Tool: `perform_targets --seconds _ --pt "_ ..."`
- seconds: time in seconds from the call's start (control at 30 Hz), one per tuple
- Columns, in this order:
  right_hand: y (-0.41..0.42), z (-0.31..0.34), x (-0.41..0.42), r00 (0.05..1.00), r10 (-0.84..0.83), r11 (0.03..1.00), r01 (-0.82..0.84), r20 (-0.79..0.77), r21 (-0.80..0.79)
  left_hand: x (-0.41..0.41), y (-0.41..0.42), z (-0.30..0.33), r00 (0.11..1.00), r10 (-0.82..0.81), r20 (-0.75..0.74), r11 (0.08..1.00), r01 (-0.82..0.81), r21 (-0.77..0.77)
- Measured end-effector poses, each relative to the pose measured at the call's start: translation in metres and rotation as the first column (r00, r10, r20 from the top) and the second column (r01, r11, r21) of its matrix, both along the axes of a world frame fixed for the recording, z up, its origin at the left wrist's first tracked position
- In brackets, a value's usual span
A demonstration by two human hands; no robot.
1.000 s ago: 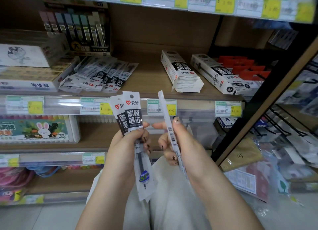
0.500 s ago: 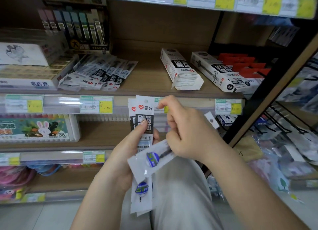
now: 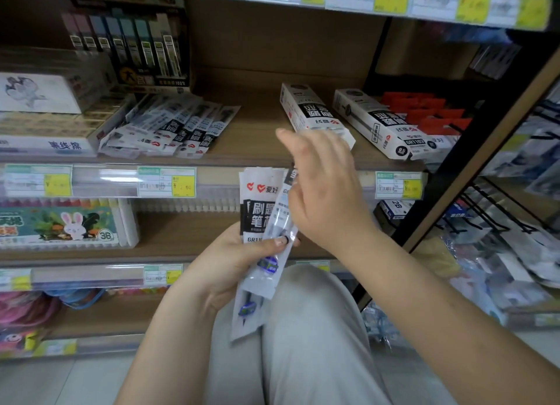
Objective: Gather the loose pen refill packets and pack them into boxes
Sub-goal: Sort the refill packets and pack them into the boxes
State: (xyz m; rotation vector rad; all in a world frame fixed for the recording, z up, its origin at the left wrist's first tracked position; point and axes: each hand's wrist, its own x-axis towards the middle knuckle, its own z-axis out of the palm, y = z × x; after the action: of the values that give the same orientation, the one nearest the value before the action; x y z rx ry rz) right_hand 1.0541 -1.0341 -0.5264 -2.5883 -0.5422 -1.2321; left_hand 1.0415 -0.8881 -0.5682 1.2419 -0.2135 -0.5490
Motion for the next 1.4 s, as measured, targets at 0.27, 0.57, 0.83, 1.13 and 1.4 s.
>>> perform_targets --seconds 0.27,0.57,0.83,1.13,1.4 --pt "0.016 -0.025 -0.01 0.921 0.3 0.604 0.017 -0.247 0.797 0.026 0.012 0.013 0.957 0.042 0.286 0.993 -0.071 0.091" --pt "0.035 -0.049 0.004 0.702 0.65 0.417 -0.012 -0.289 0.909 0.028 0.02 -0.022 0.969 0.014 0.246 0.987 -0.053 0.152" --pt "0.037 -0.066 -0.004 0.523 0.757 0.346 0.188 -0.392 0.919 0.018 0.017 -0.038 0.998 -0.003 0.057 1.0 0.002 0.023" --pt "0.024 -0.086 -0.01 0.559 0.782 0.142 0.269 -0.275 0.953 0.005 -0.008 -0.044 0.985 0.135 -0.105 0.987 -0.144 -0.074" --pt "0.026 -0.099 -0.01 0.63 0.721 0.213 0.195 -0.289 0.957 0.007 -0.005 -0.051 0.945 0.324 -0.041 0.939 -0.326 -0.104"
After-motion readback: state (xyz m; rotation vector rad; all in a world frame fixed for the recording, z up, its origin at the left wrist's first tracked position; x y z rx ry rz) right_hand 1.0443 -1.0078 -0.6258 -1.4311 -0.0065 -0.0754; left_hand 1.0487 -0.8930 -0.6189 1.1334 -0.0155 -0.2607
